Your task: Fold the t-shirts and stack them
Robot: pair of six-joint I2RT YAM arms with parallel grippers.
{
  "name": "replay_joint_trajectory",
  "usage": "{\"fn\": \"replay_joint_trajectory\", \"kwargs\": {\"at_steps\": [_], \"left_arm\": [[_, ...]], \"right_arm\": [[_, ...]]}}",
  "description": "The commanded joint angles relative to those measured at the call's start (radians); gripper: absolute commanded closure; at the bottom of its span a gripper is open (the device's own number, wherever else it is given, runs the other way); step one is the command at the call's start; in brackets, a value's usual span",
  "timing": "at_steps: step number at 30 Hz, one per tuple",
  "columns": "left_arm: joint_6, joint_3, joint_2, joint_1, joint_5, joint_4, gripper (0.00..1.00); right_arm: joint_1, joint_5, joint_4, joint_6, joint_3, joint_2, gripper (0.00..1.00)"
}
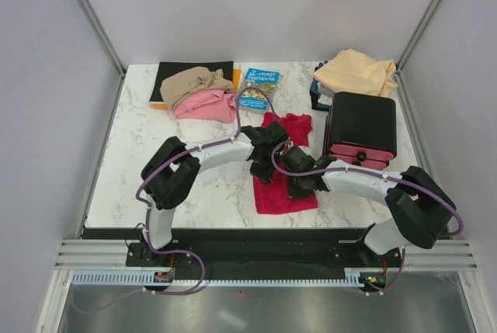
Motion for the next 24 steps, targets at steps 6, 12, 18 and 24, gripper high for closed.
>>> {"fn": "replay_joint_trajectory", "kwargs": {"at_steps": [6, 12, 18, 24], "left_arm": [[-0.062, 0.103, 0.047, 0.033, -0.129, 0.059, 0.98], [-0.072, 0.133, 0.058, 0.078, -0.151, 0.059, 0.98], [-0.085, 0.149, 0.055, 0.125, -0.199, 0.060, 0.98], [-0.047, 0.180, 0.028, 0.161, -0.159, 0.025, 0.98]], "right_arm": [[0.015, -0.005, 0.044, -0.001, -0.029, 0.021, 1.00], [0.015, -0.007, 0.048, 0.004, -0.037, 0.021, 1.00], [0.015, -0.014, 0.054, 0.007, -0.046, 0.018, 1.00], [0.015, -0.016, 0.060, -0.004, -0.045, 0.033, 1.00]]}}
